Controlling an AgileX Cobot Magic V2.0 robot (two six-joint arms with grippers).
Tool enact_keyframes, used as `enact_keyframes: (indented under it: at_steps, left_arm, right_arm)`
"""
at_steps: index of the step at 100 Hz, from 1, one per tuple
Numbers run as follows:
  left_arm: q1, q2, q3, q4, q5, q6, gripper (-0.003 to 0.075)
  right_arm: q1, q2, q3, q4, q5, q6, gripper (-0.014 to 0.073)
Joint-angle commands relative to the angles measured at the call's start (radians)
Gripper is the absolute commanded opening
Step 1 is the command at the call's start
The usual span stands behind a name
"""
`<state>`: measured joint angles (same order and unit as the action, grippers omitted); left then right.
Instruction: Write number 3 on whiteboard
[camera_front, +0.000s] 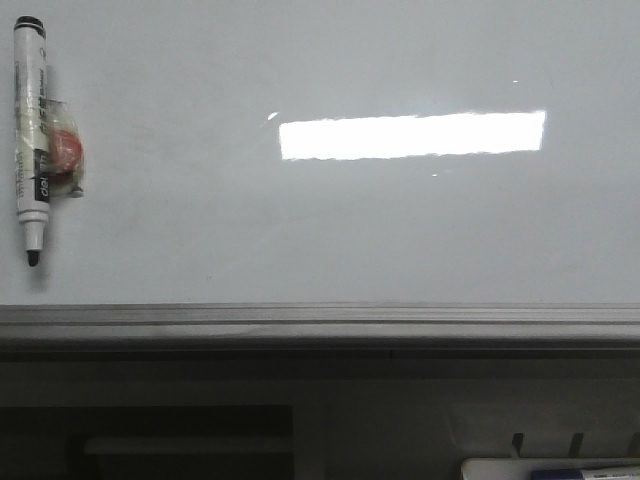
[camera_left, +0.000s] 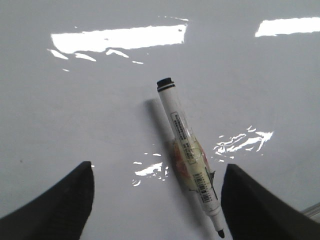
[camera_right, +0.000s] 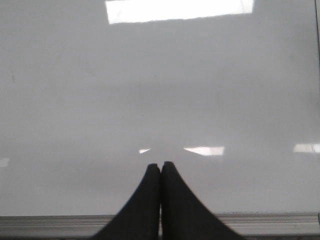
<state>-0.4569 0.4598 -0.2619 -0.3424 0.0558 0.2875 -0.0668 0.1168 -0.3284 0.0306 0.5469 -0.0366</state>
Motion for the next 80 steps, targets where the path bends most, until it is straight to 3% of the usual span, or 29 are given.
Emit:
enact_keyframes:
  at_steps: [1, 13, 29, 80]
  left_arm:
    - [-0.038, 0.076, -0.029, 0.026, -0.118, 0.002, 0.0482]
    - [-0.105, 0.173, -0.029, 0.030, -0.164, 0.000, 0.0482]
    - [-0.187, 0.248, -0.029, -0.084, -0.229, -0.002, 0.0482]
    - [-0.330, 0.472, -0.029, -0.273, -0.404, -0.007, 0.0481]
  right_arm:
    - [-0.008, 0.023, -0.024, -0.001, -0.088, -0.003, -0.0061]
    - [-0.008, 0.023, -0.024, -0.001, -0.093, -0.003, -0.0061]
    - [-0.008, 0.023, -0.024, -0.001, -0.094, -0.003, -0.0061]
    - [-0.008, 0.023, -0.024, -0.001, -0.094, -0.003, -0.0061]
